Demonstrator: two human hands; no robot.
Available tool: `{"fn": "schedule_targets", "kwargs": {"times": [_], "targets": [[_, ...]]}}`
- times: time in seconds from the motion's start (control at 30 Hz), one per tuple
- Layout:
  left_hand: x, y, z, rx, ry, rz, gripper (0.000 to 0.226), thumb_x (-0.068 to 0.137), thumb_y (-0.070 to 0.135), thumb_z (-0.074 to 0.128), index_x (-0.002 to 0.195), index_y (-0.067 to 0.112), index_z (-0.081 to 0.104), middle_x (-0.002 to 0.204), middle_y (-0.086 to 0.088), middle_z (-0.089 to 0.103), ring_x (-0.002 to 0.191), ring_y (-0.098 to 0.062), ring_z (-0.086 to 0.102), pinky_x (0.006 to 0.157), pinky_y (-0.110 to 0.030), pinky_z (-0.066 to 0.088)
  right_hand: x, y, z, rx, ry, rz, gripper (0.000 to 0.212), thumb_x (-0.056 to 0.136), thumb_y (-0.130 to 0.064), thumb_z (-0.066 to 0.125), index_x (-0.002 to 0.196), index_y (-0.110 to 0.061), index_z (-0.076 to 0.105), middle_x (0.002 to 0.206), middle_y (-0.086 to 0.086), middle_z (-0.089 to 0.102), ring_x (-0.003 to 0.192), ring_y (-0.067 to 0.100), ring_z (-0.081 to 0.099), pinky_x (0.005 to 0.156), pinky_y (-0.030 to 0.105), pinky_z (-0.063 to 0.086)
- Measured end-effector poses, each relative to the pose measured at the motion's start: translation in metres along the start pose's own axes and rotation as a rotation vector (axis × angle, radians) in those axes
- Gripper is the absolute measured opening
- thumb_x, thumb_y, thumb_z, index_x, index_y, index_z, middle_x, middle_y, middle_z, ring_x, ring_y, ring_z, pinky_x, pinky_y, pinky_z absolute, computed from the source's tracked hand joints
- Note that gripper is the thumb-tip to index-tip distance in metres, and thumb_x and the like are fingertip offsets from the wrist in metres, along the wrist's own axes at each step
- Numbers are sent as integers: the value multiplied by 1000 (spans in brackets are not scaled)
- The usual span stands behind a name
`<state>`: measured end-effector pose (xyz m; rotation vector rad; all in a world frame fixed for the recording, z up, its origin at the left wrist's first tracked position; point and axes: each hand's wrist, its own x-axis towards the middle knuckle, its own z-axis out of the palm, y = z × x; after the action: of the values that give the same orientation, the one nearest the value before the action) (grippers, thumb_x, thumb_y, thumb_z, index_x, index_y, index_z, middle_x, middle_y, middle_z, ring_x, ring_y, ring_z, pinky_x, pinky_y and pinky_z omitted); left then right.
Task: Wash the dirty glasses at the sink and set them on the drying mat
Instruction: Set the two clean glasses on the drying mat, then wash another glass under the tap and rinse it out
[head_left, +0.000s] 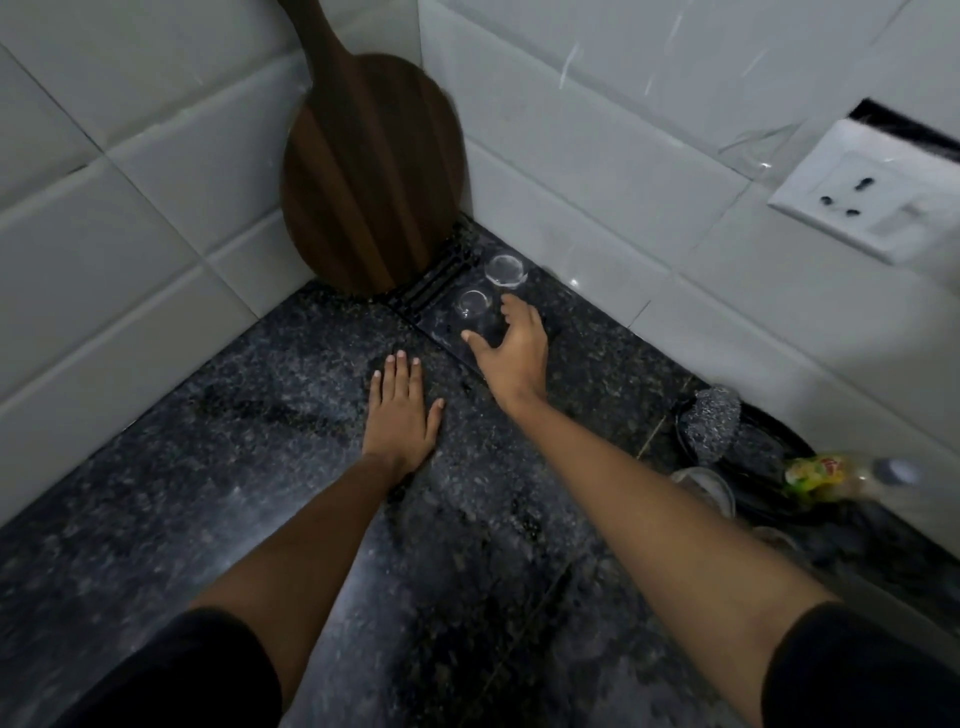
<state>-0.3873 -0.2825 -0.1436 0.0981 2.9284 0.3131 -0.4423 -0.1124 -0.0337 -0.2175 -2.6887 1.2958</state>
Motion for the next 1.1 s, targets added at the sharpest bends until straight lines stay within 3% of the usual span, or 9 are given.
{"fn": "schedule_targets", "kwargs": {"times": [0.2, 0.37, 0.47, 0.6, 0.77, 0.9, 1.0, 1.1], "targets": [[-37, 58, -10, -101, -33, 190, 57, 112, 32, 41, 158, -1, 38, 167, -24, 31, 156, -39, 27, 130, -46, 17, -46, 22, -78, -16, 61, -20, 56, 90, -26, 82, 137, -6, 61, 129, 10, 63, 122, 25, 58, 104, 41, 51], [-94, 139, 5, -192, -58, 278, 63, 105, 38, 40, 153, -2, 45, 161, -25, 42, 151, -40, 38, 128, -47, 25, -99, 62, -165, -119, 110, -17, 48, 92, -28, 78, 133, -8, 64, 127, 10, 63, 123, 28, 58, 102, 38, 49], [-126, 172, 22, -139, -78, 366, 63, 104, 39, 41, 150, -3, 48, 158, -26, 46, 148, -42, 42, 127, -49, 28, -131, 94, -217, -289, 39, -13, 53, 93, -34, 75, 137, -8, 61, 133, 11, 61, 129, 31, 52, 107, 42, 46], [-164, 202, 45, -78, -97, 450, 62, 107, 40, 45, 153, -2, 45, 161, -25, 41, 151, -41, 37, 128, -50, 26, -165, 134, -270, -469, 4, 8, 68, 90, -48, 72, 140, -5, 58, 133, 15, 60, 129, 36, 53, 104, 48, 48], [-193, 237, 66, 2, -152, 501, 75, 109, 50, 32, 164, -1, 22, 172, -22, 17, 161, -36, 12, 132, -46, 5, -196, 162, -298, -424, -172, 196, 93, 89, -64, 69, 159, -13, 36, 157, 12, 41, 145, 32, 40, 114, 49, 42], [-201, 244, 79, 71, -137, 480, 80, 107, 53, 15, 165, -1, 7, 174, -23, 2, 162, -36, -1, 131, -50, 0, -211, 180, -296, -330, -226, 238, 94, 84, -47, 83, 159, -22, 33, 154, 10, 39, 135, 32, 51, 107, 49, 49], [-201, 243, 82, 71, -123, 490, 81, 107, 54, 12, 165, -2, 8, 173, -24, 3, 162, -38, 1, 131, -51, 2, -213, 188, -292, -229, -142, 243, 81, 81, -26, 89, 148, -23, 44, 145, 12, 47, 125, 30, 57, 101, 33, 48], [-199, 243, 83, 63, -145, 491, 83, 105, 56, 8, 165, -2, 5, 173, -24, 2, 162, -37, -1, 131, -51, -1, -214, 186, -286, -101, -75, 258, 71, 80, -15, 90, 137, -18, 48, 126, 4, 62, 110, 20, 64, 82, 18, 49]]}}
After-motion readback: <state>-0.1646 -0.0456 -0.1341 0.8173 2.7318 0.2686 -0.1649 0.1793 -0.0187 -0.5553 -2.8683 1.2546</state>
